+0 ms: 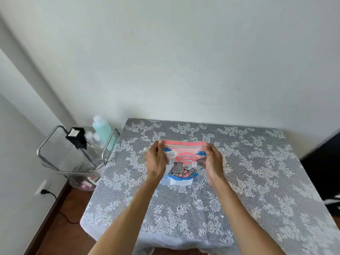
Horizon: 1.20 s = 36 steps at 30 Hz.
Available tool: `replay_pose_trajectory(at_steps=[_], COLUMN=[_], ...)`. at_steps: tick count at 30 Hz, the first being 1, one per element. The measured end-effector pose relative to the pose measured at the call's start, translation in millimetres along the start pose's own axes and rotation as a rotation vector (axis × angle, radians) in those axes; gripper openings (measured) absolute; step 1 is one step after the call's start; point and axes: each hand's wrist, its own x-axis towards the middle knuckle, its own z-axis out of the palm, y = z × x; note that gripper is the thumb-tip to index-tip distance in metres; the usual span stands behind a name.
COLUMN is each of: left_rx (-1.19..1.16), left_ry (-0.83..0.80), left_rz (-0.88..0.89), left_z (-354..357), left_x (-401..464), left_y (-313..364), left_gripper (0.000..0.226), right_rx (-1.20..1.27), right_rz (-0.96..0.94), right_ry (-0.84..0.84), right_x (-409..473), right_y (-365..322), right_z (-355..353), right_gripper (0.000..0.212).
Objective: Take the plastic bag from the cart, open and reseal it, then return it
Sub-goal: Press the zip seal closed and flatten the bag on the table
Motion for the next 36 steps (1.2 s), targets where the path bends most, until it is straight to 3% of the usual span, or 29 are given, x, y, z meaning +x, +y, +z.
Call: replay_pose_trajectory(at_steps=[4, 9, 13, 16, 21, 27, 30, 33, 36], left_rx=[0.027, 0.109, 0.083, 0.223, 0.403, 0.413, 0.516, 0.707, 0.837], left_ry=[0.035, 0.035, 0.058, 0.101, -0.076, -0.247, -0.27, -0.274, -0.379], left_rz=[0.009, 0.025, -0.13, -0.198, -0.289, -0.361, -0.273, -0.091, 0.155], left_z=[1.3, -3.8, -3.4, 0.9, -3.6, 7.9, 18.5, 26.3, 33.6], left_x=[-4.4, -11.6, -24.8, -36.3, -42.2, -18.9, -18.2, -41.3, -68.7], left_y=[-6.3, -18.8, -43.4, -64.9, -102.9, -134.5, -137.5, -145.2, -152.5], left_gripper=[0.033, 0.032, 0.037, 0.037, 0.033, 0.032, 0.044, 0.062, 0.055], right_rx=[-0.131, -0.279, -0.312, -0.329, -0.42, -0.592, -0.712, -1.008, -1.141], right_rz=[-0.008, -0.059, 0.004, 0.102, 0.243, 0.218, 0.121, -0.042, -0.292], right_ry=[0.12, 0.128, 0.113, 0.118, 0.08, 0.123, 0.119, 0.111, 0.007], right_x=[-4.7, -7.3, -5.2, -7.4, -6.2, 17.3, 24.5, 16.6, -10.3], right_y=[10.4, 24.6, 41.3, 69.8, 113.1, 142.2, 136.8, 137.2, 147.7], right_z=[4.6, 0.5, -7.1, -13.6, -31.1, -42.2, -39.7, -39.2, -28.6], right_gripper=[0.027, 0.034, 0.028, 0.029, 0.024, 0.029, 0.041, 0.058, 0.057])
